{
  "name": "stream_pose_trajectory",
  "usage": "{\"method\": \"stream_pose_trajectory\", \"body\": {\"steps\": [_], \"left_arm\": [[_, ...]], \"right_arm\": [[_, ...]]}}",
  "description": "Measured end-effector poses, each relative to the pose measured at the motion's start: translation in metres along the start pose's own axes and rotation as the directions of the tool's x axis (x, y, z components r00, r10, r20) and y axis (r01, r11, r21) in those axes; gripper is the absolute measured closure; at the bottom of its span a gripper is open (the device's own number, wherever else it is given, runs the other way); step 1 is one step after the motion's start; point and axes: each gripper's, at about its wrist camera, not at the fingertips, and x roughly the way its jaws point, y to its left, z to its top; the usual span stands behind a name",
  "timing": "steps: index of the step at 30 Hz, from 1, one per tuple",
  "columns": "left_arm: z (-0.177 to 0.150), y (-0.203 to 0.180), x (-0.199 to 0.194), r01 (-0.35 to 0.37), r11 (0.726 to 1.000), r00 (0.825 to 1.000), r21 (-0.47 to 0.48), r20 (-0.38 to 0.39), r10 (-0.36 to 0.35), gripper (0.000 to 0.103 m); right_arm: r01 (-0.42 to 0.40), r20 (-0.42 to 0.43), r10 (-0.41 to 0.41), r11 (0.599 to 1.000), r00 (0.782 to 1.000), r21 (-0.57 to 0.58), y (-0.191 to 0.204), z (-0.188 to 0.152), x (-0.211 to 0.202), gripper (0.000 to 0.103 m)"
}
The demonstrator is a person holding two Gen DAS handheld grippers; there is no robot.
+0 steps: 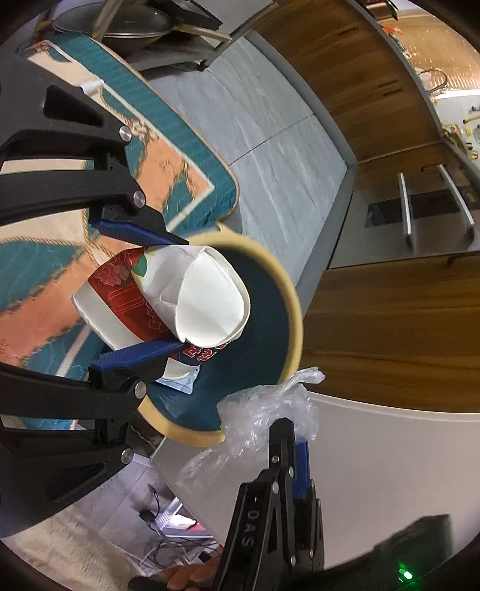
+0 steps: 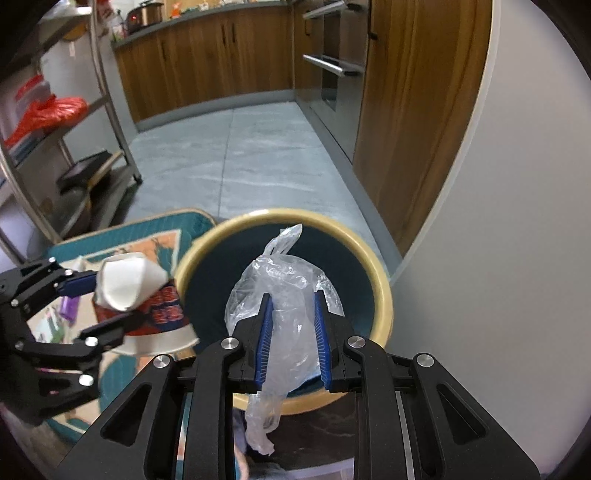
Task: Collect trash
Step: 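Release the plastic bag into the bin with the right tool while the left drops the paper cup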
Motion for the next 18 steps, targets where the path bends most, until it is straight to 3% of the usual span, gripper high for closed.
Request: {"method": "stream_pose_trajectory", "body": {"steps": [10,17,18], "left_arm": [[0.003,-0.014,0.039,0.006,1.0,0.999,0.006,-0.039,-0.006,0.055],[0.005,-0.004,0.027,0.01,0.999,1.0,-0.043,0.016,-0.009,0.039],[0.006,-0.002,0.024,0.015,0.998,1.0,-0.054,0.022,-0.013,0.035]], "right_arm": [[0.028,-0.051,-0.023,0.994,0.998,0.101,-0.019,-0.004,0.021,0.081],[0.015,0.079,-0.026,0.991,0.997,0.136,-0.019,0.006,0.002,0.073],[0.015,0.09,-0.027,0.99,0.996,0.138,-0.019,0.006,0.0,0.064]]}}
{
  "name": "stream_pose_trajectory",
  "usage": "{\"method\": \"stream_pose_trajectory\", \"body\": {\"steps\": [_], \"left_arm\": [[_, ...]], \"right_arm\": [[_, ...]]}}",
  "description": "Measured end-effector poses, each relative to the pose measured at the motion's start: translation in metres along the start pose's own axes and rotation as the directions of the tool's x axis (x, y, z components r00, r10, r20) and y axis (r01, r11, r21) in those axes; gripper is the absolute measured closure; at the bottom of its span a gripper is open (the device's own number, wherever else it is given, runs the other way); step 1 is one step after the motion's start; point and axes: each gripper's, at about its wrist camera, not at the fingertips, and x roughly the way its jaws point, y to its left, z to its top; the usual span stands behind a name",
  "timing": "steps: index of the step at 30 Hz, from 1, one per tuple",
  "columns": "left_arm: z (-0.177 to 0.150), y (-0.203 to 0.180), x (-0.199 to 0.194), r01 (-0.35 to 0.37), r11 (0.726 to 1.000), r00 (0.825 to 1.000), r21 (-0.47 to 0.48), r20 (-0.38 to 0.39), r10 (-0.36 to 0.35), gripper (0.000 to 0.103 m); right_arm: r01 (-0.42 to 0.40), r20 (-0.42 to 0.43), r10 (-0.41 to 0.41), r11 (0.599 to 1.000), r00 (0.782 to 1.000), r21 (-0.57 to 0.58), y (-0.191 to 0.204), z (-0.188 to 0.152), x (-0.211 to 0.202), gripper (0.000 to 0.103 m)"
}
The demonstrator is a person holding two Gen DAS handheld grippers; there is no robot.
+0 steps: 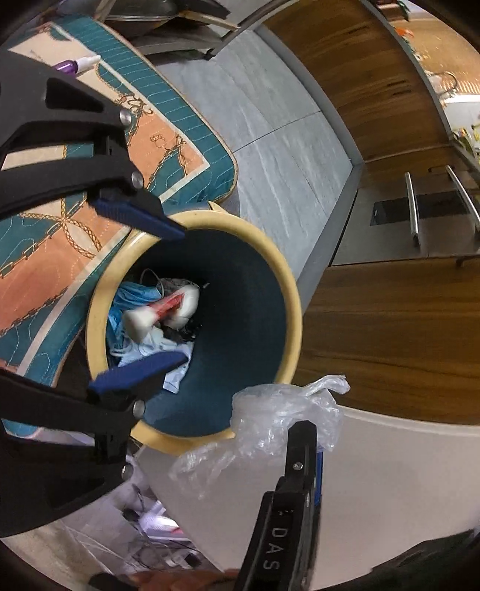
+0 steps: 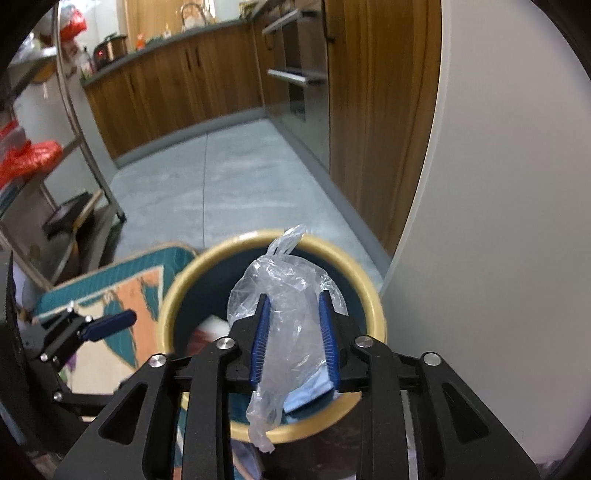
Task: Collect trash
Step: 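Release the plastic bag into the bin with the right tool while the left drops the paper cup, then move both tools back over the mat toward the snack wrapper and medicine box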
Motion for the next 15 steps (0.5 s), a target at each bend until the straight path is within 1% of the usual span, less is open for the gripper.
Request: {"method": "stream_pose_trajectory", "body": {"steps": [1,2,4,5,7,8,10,12,15], "left_arm": [[0.0,0.001,-0.002,-0.002,1.0,1.0,-0.001,0.003,0.002,0.035],[0.001,0.001,-0.003,-0.004,1.0,1.0,0.002,0.003,0.004,0.034],[0.0,0.003,-0.007,-0.012,1.0,1.0,0.001,0.004,0.012,0.029],[-0.001,0.005,-0.009,-0.015,1.0,1.0,-0.003,0.006,0.015,0.028],[-0.002,0.009,-0.017,-0.021,1.0,1.0,-0.009,0.013,0.021,0.024],[-0.003,0.01,-0.021,-0.026,1.0,1.0,-0.01,0.018,0.026,0.023],[-0.003,0.015,-0.029,-0.039,0.999,0.999,-0.014,0.03,0.04,0.018],[-0.004,0.023,-0.04,-0.055,0.998,0.997,-0.027,0.046,0.057,0.016],[-0.007,0.032,-0.058,-0.097,0.995,0.993,-0.034,0.071,0.099,0.015]], "right_arm": [[0.002,0.01,-0.002,1.0,1.0,0.004,0.001,0.002,-0.002,0.057],[0.002,0.017,-0.002,1.0,1.0,0.007,0.001,0.004,-0.003,0.054],[-0.001,0.03,0.0,1.0,1.0,0.018,0.005,0.007,-0.007,0.04],[0.0,0.037,-0.001,1.0,0.999,0.019,0.005,0.008,-0.009,0.038],[0.002,0.059,-0.003,1.0,0.998,0.017,0.01,0.011,-0.014,0.028],[0.001,0.067,-0.002,1.0,0.998,0.016,0.013,0.012,-0.017,0.026],[-0.007,0.077,0.005,1.0,0.997,0.017,0.016,0.014,-0.021,0.019],[-0.019,0.095,0.018,1.0,0.995,0.015,0.021,0.018,-0.028,0.013],[-0.037,0.132,0.036,0.999,0.991,0.007,0.028,0.021,-0.041,0.009]]}}
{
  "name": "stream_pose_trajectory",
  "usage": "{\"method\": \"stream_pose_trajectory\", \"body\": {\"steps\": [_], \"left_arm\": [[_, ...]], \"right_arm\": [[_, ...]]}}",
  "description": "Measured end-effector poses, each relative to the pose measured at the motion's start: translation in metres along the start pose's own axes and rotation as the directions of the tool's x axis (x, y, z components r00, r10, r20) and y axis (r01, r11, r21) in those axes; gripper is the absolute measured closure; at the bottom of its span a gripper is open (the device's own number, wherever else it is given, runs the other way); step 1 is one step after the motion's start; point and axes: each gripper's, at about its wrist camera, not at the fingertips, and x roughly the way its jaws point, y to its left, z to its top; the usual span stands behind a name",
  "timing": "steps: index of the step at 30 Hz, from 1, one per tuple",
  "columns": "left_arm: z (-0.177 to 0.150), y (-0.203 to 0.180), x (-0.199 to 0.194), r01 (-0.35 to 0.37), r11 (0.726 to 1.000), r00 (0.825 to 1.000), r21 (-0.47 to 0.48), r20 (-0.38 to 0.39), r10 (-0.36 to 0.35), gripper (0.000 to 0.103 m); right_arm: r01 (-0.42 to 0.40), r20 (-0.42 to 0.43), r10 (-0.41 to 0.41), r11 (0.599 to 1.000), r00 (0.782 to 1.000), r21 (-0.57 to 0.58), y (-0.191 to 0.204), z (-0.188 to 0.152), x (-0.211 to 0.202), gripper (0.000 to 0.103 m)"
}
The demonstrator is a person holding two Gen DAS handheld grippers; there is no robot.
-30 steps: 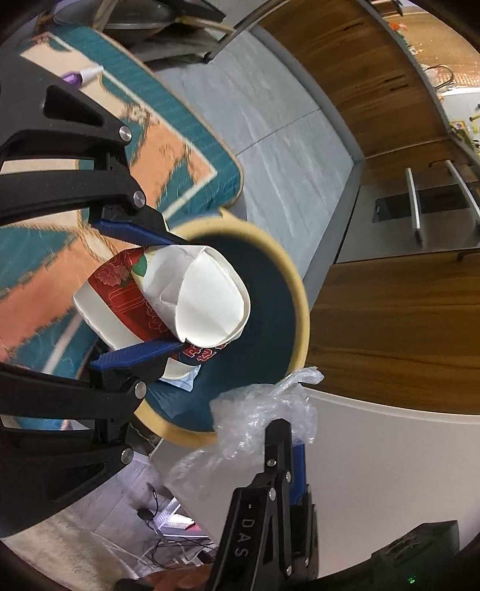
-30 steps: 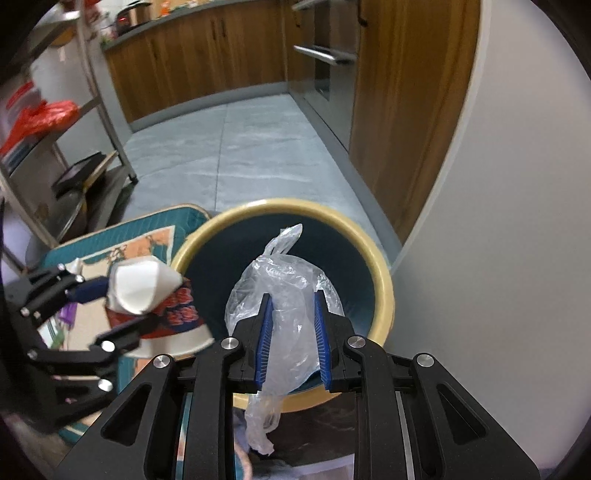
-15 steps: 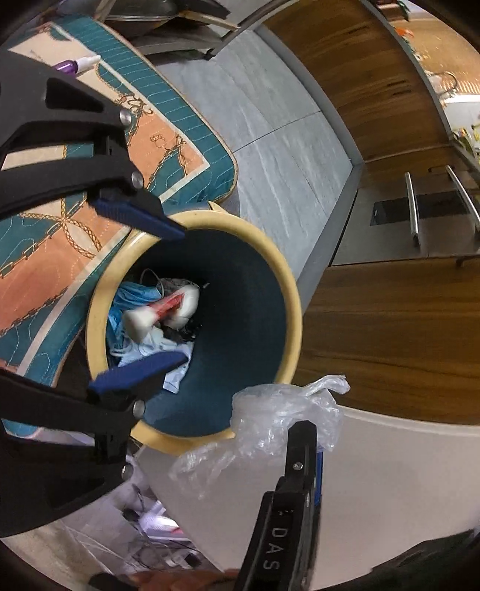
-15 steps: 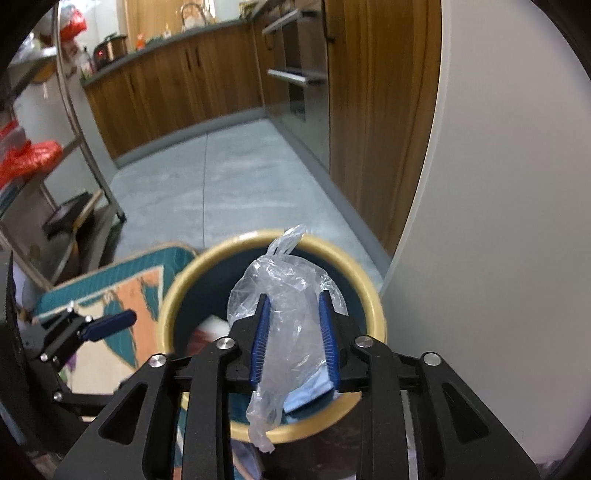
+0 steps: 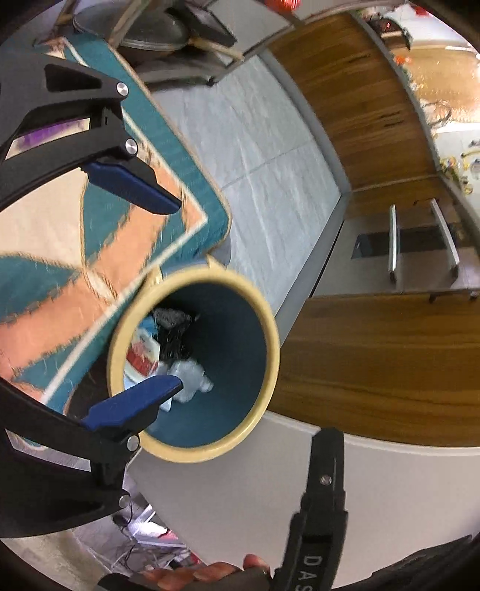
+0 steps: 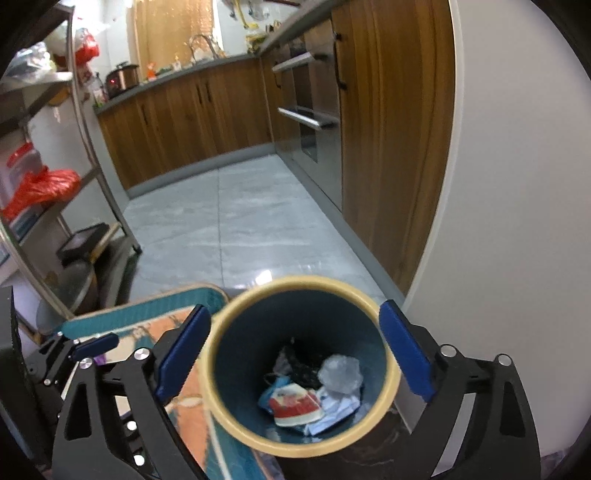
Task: Collect trash
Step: 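Move both tools back over the mat toward the snack wrapper and medicine box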
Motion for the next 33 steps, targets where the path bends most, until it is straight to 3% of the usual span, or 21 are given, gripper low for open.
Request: {"method": "stream_pose_trajectory", "body": {"steps": [8,17,33], "left_arm": [[-0.012,0.037,-0.056,-0.09,0.996,0.993,-0.02,0.069,0.092,0.009],[-0.035,0.081,-0.106,-0.163,0.984,0.982,-0.073,0.089,0.169,0.006],[-0.106,0.167,-0.161,-0.298,0.937,0.952,-0.18,0.009,0.305,0.006]], "right_arm": [[-0.038,0.042,0.039,0.999,0.998,-0.022,0.024,0.003,-0.019,0.007],[-0.062,0.053,0.067,0.995,0.996,-0.079,0.058,0.0,-0.028,0.006],[-0.19,0.012,0.194,0.968,0.981,-0.163,0.149,-0.017,-0.036,0.005]]}}
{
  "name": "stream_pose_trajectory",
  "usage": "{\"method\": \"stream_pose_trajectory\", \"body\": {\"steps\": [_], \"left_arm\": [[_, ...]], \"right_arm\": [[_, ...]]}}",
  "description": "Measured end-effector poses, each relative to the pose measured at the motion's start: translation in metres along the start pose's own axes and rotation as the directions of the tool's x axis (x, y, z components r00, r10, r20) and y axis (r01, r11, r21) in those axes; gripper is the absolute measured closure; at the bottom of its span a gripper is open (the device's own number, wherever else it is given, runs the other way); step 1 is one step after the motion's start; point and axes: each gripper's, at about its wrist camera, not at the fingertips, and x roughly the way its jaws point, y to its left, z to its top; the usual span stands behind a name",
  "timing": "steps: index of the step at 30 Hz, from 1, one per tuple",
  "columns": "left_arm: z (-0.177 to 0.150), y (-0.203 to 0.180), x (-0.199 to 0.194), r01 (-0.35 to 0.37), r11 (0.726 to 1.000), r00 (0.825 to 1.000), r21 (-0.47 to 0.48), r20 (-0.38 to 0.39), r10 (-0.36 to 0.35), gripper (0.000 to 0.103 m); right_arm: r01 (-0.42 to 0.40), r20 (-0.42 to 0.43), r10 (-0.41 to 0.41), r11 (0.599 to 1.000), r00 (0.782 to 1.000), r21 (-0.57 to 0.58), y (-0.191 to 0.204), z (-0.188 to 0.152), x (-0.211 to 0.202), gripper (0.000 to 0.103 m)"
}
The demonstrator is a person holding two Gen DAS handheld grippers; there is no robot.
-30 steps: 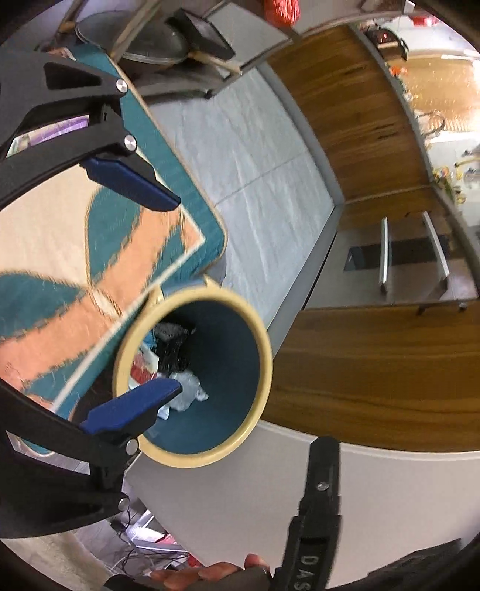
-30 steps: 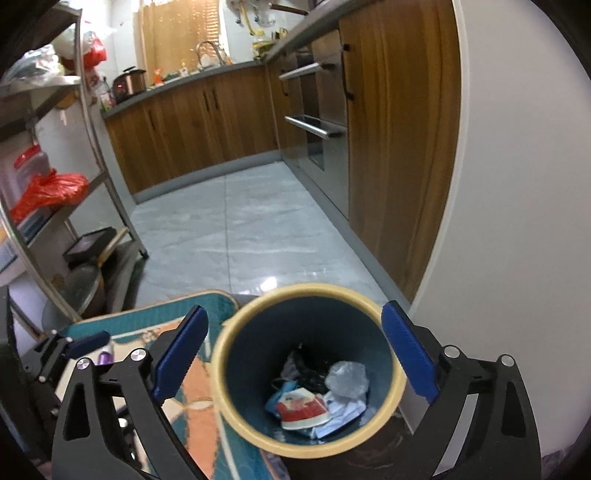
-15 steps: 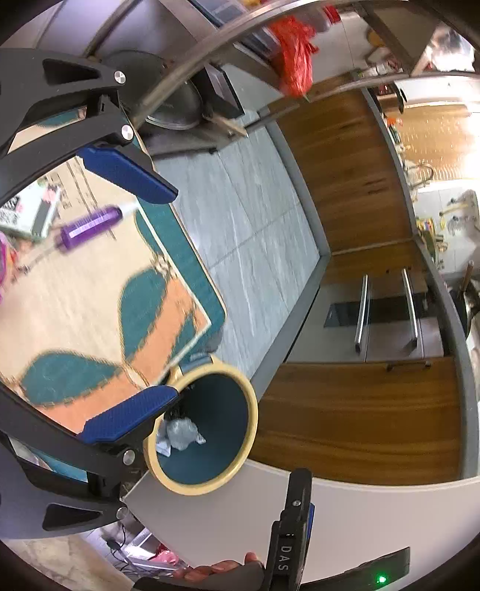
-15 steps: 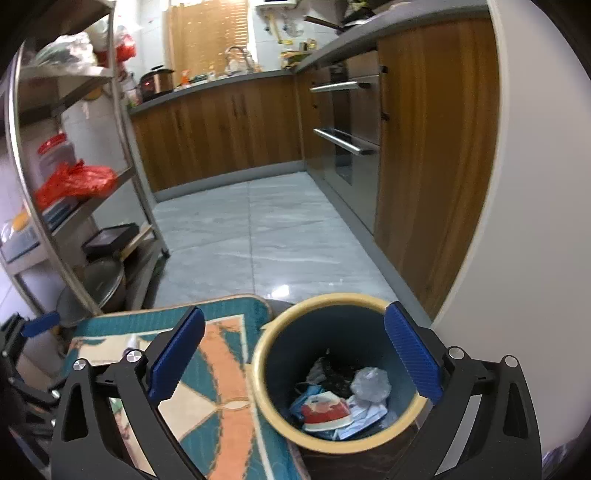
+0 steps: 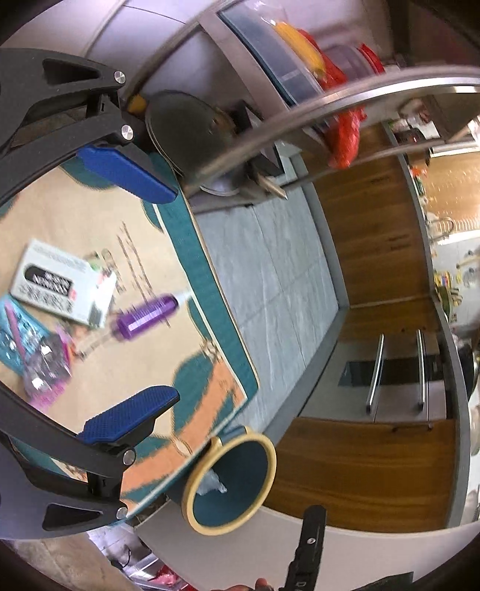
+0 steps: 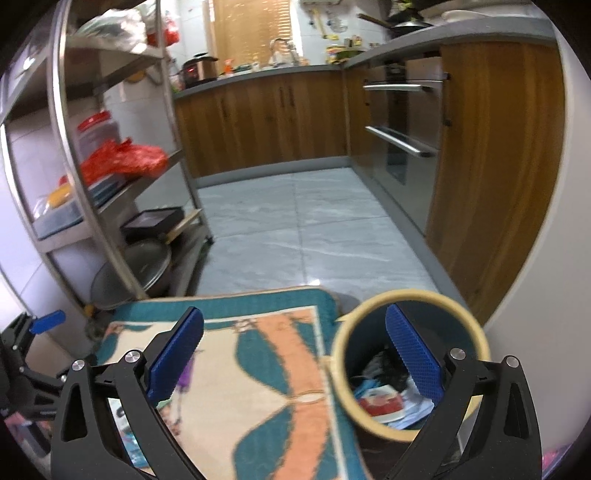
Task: Collect trash
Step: 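Move both tools back over the mat toward the snack wrapper and medicine box, then grasp the pink foil snack wrapper with the right tool while the left grasps the COLTALIN box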
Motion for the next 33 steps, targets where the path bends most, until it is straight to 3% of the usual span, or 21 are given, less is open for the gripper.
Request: {"method": "stream_pose_trajectory", "body": {"steps": [10,18,26,29,31,33], "left_arm": [[-0.025,0.046,0.003,-0.059,0.995,0.996,-0.077,-0.067,0.054,0.006],[-0.037,0.068,0.009,-0.073,0.991,0.992,-0.116,-0.115,0.06,0.006],[-0.047,0.082,0.03,-0.099,0.985,0.979,-0.141,-0.193,0.071,0.006],[-0.049,0.085,0.038,-0.102,0.984,0.974,-0.146,-0.215,0.069,0.006],[-0.049,0.085,0.042,-0.102,0.983,0.972,-0.15,-0.225,0.067,0.006],[-0.049,0.083,0.046,-0.103,0.984,0.97,-0.147,-0.234,0.066,0.006]], "right_arm": [[-0.099,-0.112,0.092,0.993,0.989,-0.065,0.074,-0.027,0.017,0.005],[-0.118,-0.267,0.09,0.989,0.96,-0.088,0.114,-0.064,0.049,0.005],[-0.153,-0.39,0.091,0.979,0.916,-0.131,0.133,-0.088,0.075,0.006],[-0.188,-0.444,0.11,0.973,0.889,-0.137,0.138,-0.099,0.082,0.011],[-0.202,-0.481,0.108,0.968,0.87,-0.148,0.142,-0.107,0.088,0.029],[-0.222,-0.536,0.107,0.963,0.837,-0.154,0.145,-0.118,0.097,0.037]]}}
